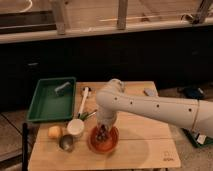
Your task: Place grapes in red bowl
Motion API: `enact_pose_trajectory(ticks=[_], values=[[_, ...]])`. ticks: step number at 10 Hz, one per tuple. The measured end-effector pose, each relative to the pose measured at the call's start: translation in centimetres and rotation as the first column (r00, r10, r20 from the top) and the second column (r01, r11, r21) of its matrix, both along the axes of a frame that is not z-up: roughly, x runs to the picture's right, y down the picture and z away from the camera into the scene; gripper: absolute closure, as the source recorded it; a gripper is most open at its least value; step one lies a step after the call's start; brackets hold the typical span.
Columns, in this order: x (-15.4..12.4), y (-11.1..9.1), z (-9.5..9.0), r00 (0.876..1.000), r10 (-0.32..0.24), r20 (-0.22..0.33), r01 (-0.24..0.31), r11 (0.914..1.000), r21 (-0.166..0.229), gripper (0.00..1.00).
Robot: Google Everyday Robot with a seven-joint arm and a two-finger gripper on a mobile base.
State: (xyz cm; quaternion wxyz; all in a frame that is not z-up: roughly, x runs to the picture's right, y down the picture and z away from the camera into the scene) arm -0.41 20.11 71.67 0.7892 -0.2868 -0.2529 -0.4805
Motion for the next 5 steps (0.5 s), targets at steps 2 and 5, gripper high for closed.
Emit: enact_pose_trajectory(ticks=[2,5], values=[[-0.14,0.07,-0.02,1.0,-0.003,0.002,0.003,1.0,-0.001,0.2],[-0.09,0.15,-0.02,1.0,-0.005,0.0,0.005,1.0,-0.001,0.2]])
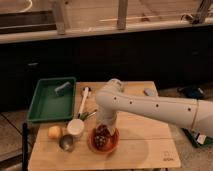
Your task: Place grapes in red bowl
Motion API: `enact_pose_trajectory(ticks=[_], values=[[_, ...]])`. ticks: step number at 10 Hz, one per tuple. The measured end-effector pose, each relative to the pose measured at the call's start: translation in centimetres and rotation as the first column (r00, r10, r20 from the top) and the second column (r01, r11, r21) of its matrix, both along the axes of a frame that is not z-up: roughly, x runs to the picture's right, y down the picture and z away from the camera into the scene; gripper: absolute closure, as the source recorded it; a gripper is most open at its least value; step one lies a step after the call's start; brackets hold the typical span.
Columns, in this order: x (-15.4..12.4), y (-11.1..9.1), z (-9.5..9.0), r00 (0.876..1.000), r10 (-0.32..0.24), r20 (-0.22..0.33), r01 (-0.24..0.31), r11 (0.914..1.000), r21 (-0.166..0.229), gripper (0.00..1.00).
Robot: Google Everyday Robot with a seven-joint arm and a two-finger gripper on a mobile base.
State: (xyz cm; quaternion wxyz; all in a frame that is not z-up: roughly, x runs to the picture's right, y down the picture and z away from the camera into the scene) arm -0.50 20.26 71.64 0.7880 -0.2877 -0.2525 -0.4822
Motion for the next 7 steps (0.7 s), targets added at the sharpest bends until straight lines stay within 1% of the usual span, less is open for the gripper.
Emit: enact_pose_trajectory(ticks=[2,7], values=[[-0.11,0.01,-0.05,1.0,-0.003,0.002,0.003,1.0,0.001,0.2],[-0.07,-0.08,-0.21,1.0,0.008,0.026,-0.008,0.9998,0.015,0.2]])
